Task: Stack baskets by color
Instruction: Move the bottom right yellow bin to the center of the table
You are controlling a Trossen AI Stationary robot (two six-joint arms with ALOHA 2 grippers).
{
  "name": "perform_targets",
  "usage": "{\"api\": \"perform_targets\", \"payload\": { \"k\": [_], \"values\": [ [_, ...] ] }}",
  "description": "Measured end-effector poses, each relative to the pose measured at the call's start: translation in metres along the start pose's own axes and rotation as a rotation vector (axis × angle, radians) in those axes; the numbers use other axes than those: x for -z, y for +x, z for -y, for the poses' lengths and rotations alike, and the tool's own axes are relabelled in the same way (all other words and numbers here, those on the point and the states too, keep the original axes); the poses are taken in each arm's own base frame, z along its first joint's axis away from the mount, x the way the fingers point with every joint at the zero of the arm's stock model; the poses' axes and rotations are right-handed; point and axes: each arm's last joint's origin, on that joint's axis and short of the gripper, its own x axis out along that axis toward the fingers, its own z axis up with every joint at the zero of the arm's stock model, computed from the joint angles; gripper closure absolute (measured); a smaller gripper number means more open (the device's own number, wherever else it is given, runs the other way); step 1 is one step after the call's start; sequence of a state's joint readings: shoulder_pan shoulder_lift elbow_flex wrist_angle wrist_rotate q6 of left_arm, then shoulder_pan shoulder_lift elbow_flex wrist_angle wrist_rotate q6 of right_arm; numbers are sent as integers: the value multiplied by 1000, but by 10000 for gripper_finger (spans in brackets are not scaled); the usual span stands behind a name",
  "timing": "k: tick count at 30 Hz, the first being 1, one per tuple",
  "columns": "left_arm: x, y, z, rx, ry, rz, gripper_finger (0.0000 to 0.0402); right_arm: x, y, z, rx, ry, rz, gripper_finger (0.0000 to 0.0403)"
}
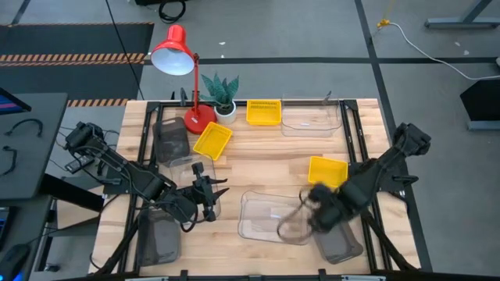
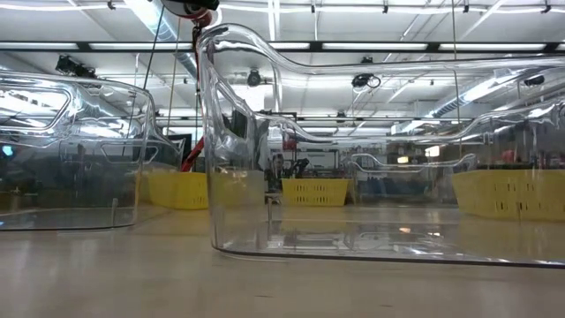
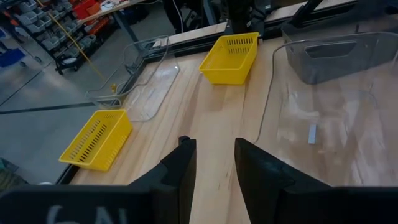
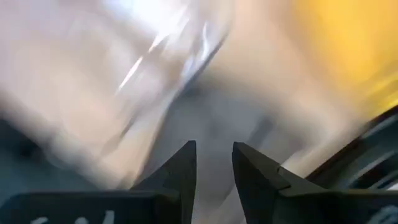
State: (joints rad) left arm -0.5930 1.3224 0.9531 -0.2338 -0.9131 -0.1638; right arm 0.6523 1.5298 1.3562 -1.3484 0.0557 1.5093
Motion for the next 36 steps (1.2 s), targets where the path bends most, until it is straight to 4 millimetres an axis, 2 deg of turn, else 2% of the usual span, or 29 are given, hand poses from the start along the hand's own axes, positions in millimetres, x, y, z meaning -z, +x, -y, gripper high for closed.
{"api": "perform_targets", "payload": {
  "k": [2, 4, 7, 11, 17, 21, 24, 29, 36],
  "values": [
    [0, 0, 0, 0, 2, -2, 285, -19, -3, 17, 127, -1, 140, 295],
    [1, 0, 0, -1, 1, -5, 285, -38, 2, 32, 230, 16, 176, 294],
    [1, 0, 0, -1, 3, -8, 285, -67, 23, 44, 272, 35, 204, 287],
    [3, 0, 0, -3, 16, -19, 285, -99, 60, 59, 243, 77, 195, 263],
    [7, 0, -1, -10, 6, -52, 285, -118, 100, 84, 223, 206, 158, 218],
    [8, 0, -1, -11, -4, -56, 285, -122, 114, 93, 212, 237, 157, 225],
    [8, 0, -1, -11, -6, -56, 285, -127, 120, 91, 151, 211, 193, 270],
    [8, 0, -1, -11, -5, -56, 285, -142, 120, 73, -20, 130, 316, 382],
    [8, 0, -2, -21, -4, -54, 285, -177, 113, 28, -289, -12, 488, 376]
  ]
}}
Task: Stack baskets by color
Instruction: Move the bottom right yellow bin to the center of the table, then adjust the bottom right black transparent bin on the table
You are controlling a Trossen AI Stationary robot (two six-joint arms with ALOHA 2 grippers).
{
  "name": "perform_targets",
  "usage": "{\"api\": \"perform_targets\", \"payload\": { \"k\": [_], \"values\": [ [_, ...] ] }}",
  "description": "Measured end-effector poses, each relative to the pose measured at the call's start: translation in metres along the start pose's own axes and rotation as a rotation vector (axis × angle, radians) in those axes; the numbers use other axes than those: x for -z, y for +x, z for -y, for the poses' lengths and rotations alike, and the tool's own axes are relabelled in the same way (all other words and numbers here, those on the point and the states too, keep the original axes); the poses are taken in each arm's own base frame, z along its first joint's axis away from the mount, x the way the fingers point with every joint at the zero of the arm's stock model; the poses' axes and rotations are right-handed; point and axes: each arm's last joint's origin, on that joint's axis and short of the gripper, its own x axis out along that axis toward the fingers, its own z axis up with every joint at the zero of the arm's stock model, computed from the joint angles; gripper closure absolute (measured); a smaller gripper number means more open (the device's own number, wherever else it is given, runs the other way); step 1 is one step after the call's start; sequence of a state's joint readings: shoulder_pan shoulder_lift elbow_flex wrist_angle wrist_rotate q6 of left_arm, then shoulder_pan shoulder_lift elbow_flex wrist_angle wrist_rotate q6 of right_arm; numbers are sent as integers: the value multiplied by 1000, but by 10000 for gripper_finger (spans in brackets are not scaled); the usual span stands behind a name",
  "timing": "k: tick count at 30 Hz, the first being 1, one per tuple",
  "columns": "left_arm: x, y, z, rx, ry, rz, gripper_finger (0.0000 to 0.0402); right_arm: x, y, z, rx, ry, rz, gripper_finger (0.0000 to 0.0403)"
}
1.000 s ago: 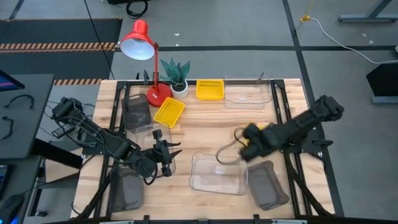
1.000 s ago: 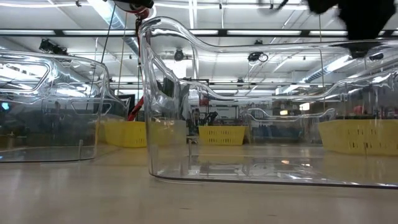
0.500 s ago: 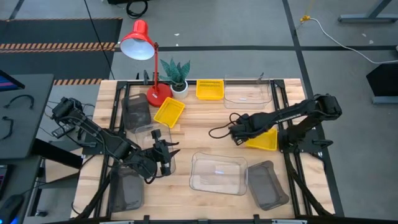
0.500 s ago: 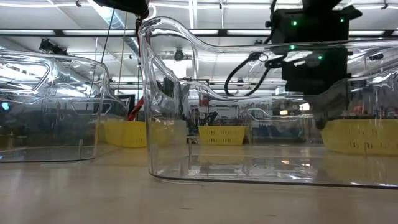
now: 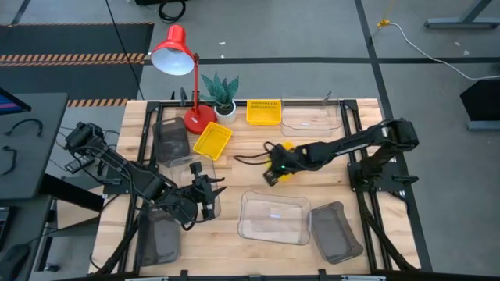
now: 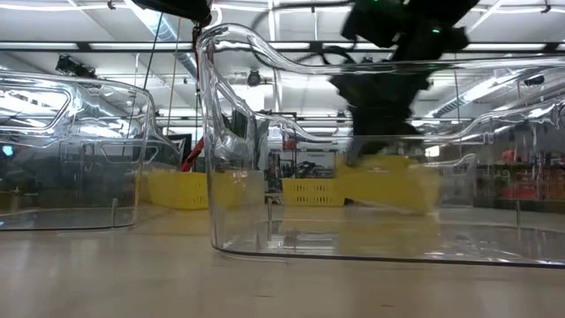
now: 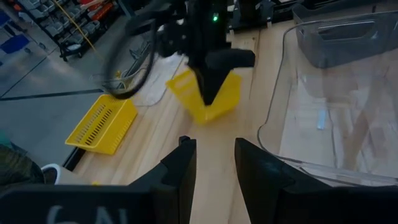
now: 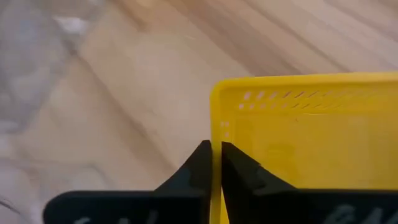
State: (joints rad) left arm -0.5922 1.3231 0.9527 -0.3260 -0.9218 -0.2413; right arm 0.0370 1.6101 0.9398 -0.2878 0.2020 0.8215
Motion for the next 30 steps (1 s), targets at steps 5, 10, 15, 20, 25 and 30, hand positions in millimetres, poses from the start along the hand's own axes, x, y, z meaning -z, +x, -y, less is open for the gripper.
{"api": "perform_targets", "payload": {
  "k": [5, 10, 15, 20, 25, 30],
  "values": [
    [0, 0, 0, -2, 2, 0, 285, -19, 26, -29, -62, -106, -3, 390],
    [0, 0, 0, -2, -1, -1, 285, -33, 60, -57, -121, -204, -48, 375],
    [2, -3, 2, 8, 8, -3, 285, -46, 85, -82, -190, -322, -49, 364],
    [3, -9, 6, 29, 27, -1, 285, -56, 80, -93, -230, -411, -18, 340],
    [6, -15, 10, 23, 35, 2, 285, -53, 30, -102, -233, -486, -51, 297],
    [11, -19, 10, -24, 37, -3, 285, -25, -49, -115, -140, -625, -55, 274]
  ]
}}
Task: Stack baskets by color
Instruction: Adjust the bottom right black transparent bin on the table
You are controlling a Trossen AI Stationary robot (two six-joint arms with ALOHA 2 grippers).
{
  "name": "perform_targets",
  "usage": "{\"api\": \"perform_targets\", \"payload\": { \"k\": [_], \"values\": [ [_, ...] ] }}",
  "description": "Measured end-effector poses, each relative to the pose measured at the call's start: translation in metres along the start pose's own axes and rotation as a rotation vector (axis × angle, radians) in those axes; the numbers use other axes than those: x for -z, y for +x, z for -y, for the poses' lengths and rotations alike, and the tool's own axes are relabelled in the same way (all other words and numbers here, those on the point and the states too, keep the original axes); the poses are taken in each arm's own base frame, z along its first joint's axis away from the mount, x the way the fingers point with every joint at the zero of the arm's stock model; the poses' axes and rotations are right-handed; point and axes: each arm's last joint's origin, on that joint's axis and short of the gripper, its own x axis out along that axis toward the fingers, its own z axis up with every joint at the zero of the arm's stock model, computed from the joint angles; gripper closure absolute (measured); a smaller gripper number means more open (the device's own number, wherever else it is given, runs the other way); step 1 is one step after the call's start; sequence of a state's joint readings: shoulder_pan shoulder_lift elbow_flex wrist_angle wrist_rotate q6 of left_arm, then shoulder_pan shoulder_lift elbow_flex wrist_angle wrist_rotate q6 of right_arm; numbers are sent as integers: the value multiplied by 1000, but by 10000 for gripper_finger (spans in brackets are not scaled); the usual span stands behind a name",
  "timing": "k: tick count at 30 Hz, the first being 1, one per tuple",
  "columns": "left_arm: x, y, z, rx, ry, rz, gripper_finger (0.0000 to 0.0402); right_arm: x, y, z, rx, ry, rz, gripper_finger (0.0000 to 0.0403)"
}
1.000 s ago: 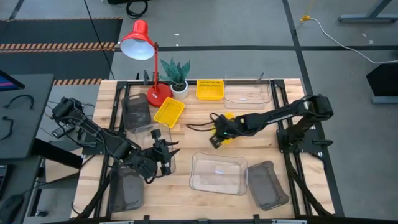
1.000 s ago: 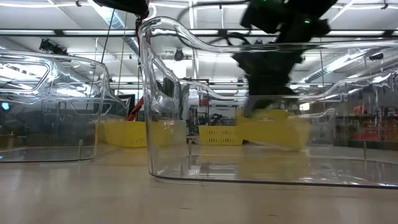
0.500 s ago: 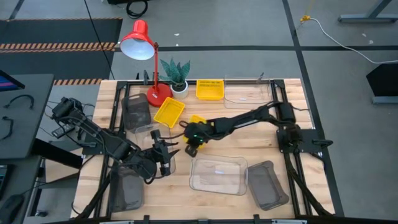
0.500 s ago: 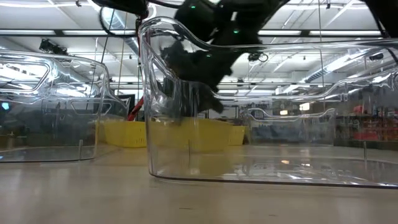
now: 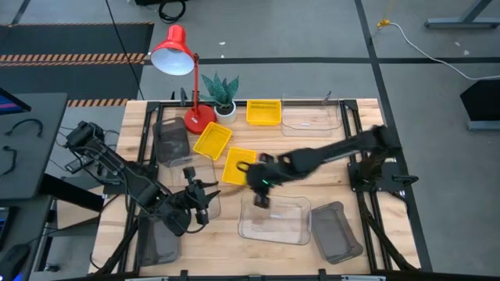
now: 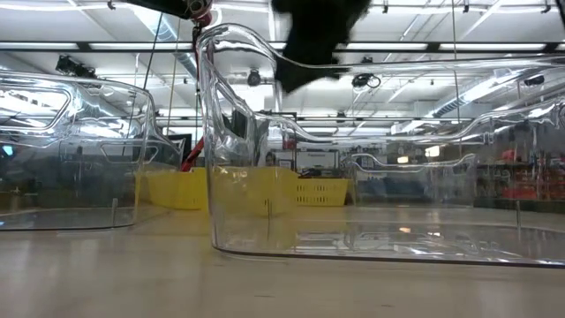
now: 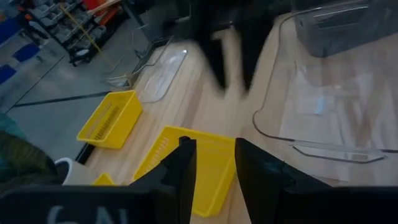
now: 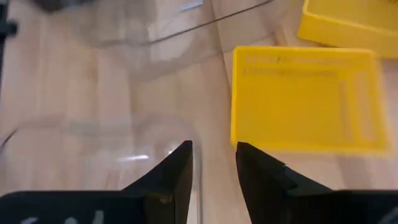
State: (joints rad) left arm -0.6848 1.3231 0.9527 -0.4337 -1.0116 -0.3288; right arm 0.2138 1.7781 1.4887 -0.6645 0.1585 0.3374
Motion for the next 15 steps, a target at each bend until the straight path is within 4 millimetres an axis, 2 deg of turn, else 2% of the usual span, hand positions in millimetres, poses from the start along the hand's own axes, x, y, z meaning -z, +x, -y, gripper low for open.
{"api": "perform_targets", "payload": {
  "k": [4, 7, 11, 15],
  "values": [
    [1, 2, -2, -18, -18, -7, 285, 25, -59, -36, 52, -66, 15, 275],
    [0, 4, -3, -27, -24, -9, 285, 52, -92, -64, 37, -42, 2, 275],
    [-1, 8, -6, -40, -38, -10, 285, 95, -118, -95, 17, -22, -125, 275],
    [-3, 13, -10, -62, -60, -13, 285, 137, -132, -110, 109, 2, -297, 276]
  ]
}}
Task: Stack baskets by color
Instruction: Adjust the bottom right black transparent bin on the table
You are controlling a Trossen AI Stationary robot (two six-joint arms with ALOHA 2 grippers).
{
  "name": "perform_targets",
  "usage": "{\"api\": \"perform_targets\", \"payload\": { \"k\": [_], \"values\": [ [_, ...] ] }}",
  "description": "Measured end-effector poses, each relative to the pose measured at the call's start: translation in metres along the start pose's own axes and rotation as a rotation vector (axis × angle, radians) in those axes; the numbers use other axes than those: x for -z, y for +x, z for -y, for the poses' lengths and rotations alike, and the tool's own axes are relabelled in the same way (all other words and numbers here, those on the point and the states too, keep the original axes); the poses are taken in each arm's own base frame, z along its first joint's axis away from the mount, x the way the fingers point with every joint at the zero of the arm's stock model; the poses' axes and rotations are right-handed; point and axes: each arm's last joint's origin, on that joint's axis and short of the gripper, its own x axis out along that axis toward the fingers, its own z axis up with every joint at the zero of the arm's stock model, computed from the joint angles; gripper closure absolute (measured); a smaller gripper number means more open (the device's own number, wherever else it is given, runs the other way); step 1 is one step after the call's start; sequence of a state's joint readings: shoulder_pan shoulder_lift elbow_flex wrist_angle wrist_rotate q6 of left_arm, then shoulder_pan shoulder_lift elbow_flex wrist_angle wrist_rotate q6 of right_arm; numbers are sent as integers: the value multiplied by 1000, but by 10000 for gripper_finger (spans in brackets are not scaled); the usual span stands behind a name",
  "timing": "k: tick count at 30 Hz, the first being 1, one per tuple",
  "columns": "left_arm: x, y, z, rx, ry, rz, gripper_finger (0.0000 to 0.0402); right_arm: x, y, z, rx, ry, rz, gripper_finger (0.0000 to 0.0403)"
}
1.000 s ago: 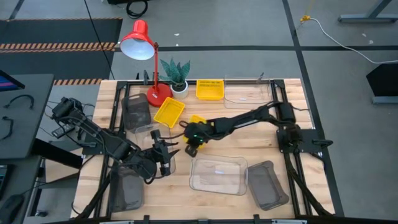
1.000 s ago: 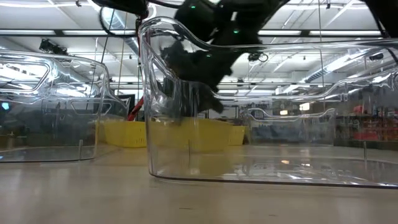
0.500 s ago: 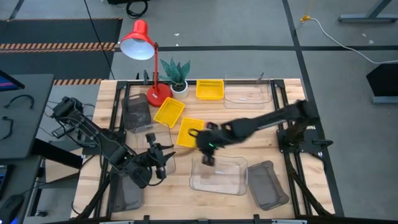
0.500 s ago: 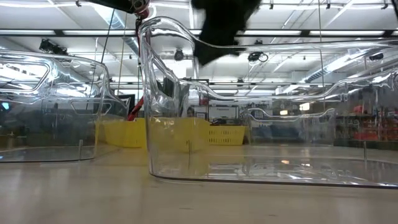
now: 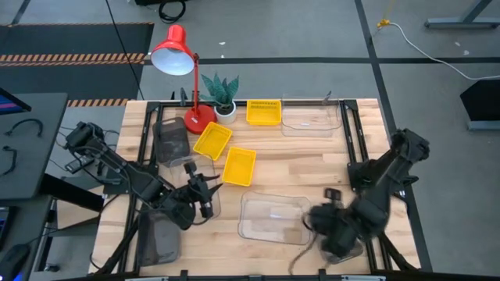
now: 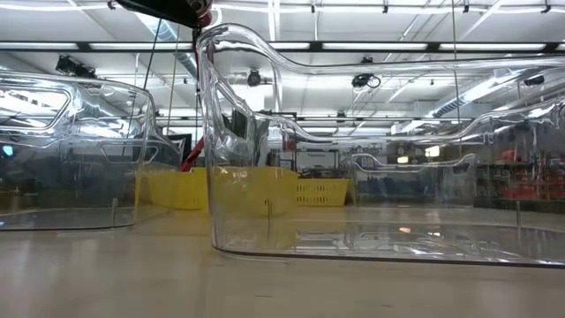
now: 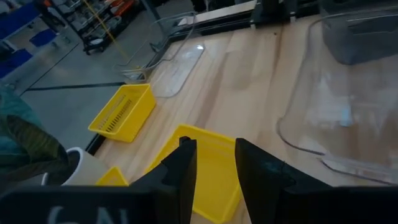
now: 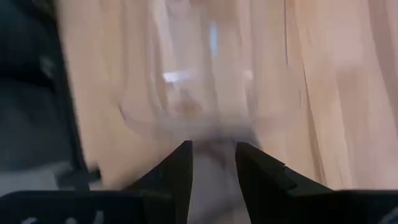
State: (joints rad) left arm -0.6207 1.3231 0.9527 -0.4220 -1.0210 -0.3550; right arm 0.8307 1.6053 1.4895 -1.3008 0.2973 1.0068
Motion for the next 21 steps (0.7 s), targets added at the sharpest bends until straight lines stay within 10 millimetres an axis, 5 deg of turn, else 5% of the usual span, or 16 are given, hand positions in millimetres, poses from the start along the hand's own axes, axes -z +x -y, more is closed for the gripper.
{"api": "perform_targets", "payload": {
  "k": [6, 21],
  "values": [
    [-4, 12, -8, -41, -9, -3, 285, 15, 9, 1, 81, 22, -179, 267],
    [-7, 22, -13, 16, -32, -39, 285, 14, 87, 41, 69, -234, -422, 214]
  ]
}}
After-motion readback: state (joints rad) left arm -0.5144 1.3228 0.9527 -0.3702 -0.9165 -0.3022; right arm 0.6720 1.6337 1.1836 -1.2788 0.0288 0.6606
